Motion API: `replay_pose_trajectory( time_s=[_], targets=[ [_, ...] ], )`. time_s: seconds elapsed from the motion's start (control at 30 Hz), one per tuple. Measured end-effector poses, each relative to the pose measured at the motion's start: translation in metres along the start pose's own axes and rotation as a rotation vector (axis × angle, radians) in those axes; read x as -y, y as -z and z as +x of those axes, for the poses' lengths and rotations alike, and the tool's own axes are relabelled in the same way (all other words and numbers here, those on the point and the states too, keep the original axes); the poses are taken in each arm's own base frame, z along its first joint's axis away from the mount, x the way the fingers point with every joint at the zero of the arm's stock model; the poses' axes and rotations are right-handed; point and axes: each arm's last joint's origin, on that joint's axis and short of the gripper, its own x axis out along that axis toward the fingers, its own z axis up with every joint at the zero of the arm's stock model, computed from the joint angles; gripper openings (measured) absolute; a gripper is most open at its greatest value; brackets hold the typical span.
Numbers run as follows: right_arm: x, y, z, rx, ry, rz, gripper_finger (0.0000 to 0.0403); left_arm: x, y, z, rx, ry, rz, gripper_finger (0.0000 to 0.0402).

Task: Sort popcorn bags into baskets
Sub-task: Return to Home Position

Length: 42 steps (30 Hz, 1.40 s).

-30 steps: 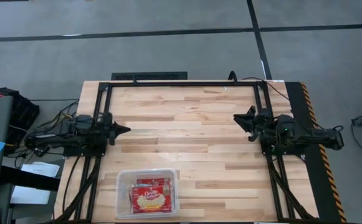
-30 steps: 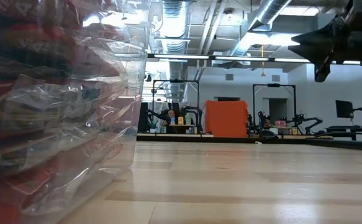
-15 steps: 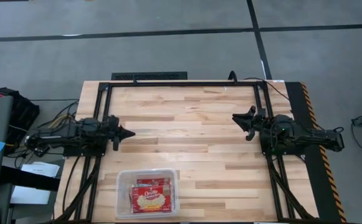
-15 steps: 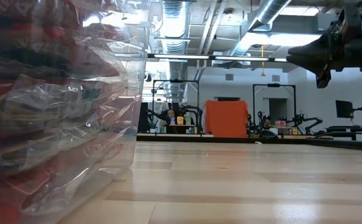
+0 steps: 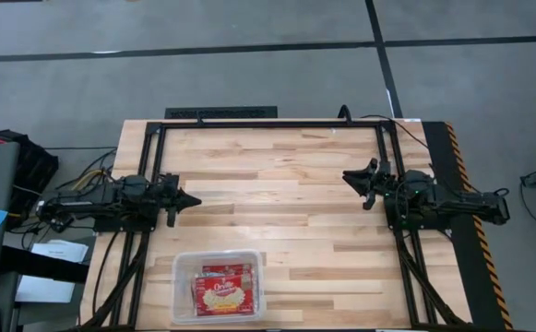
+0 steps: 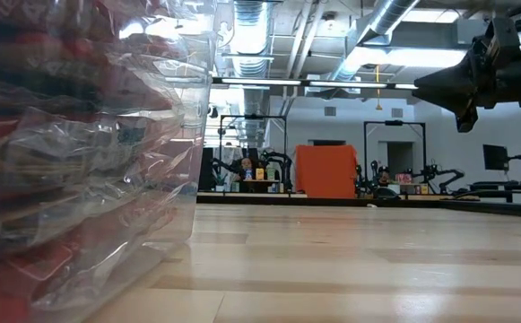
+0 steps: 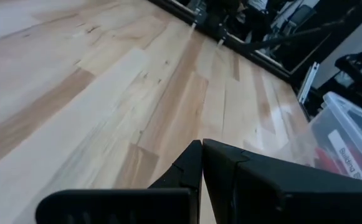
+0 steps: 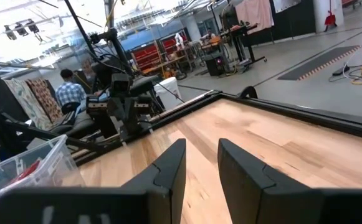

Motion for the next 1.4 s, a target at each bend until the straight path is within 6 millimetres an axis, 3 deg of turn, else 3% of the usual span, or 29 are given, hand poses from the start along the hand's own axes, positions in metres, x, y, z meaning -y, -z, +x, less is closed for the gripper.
replay_pose_trajectory(
  time_s=[1.4],
  targets=[
    [0.0004, 0.0010, 0.0000, -0.008, 0.005, -0.001, 0.0118, -0.0003, 0.0003, 0.0000, -0.001, -0.003, -0.056, 0.0000]
  ],
)
